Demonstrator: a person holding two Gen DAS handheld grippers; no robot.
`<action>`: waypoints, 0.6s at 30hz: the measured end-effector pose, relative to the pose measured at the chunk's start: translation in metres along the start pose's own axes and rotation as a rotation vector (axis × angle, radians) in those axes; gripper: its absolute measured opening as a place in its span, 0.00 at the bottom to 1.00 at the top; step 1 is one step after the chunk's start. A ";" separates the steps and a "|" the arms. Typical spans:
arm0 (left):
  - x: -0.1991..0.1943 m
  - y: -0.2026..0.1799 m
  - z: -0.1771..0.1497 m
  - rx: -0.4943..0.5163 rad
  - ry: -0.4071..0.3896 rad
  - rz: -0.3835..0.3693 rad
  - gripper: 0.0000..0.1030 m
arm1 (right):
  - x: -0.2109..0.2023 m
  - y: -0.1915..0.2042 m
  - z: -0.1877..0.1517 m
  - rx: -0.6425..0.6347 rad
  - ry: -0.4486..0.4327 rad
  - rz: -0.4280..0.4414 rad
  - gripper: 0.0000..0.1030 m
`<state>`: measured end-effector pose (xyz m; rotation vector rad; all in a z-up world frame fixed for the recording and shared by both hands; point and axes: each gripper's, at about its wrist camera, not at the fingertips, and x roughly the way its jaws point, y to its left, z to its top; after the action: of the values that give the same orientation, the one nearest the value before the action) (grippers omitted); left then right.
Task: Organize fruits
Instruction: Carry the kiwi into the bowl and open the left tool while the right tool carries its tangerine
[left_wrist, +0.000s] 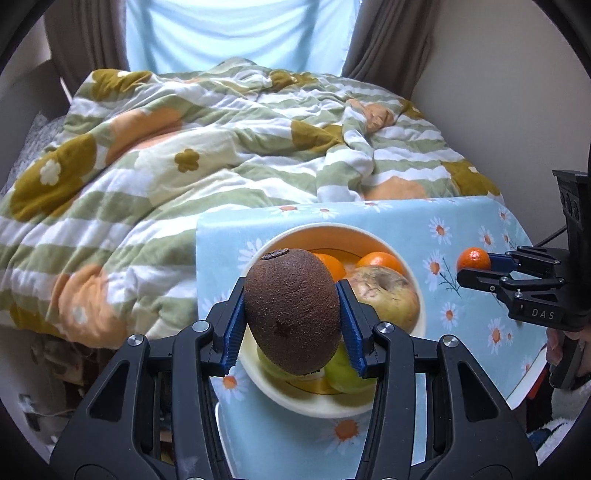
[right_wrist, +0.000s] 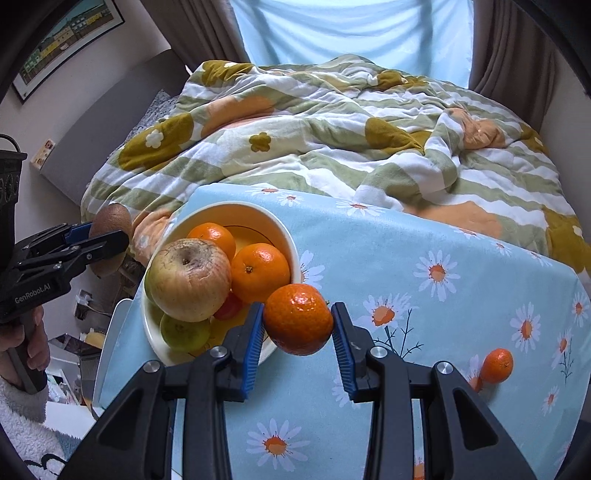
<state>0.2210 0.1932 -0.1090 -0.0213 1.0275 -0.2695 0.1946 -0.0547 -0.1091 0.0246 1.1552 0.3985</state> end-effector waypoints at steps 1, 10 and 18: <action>0.006 0.004 0.002 0.007 0.006 -0.005 0.50 | 0.002 0.000 0.000 0.010 0.000 -0.007 0.33; 0.059 0.018 0.012 0.051 0.060 -0.043 0.50 | 0.016 -0.002 -0.003 0.083 0.004 -0.042 0.33; 0.069 0.021 0.018 0.056 0.050 -0.061 0.51 | 0.018 -0.006 -0.010 0.123 0.009 -0.050 0.33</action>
<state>0.2746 0.1960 -0.1605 0.0050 1.0696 -0.3558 0.1936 -0.0560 -0.1305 0.1015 1.1854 0.2833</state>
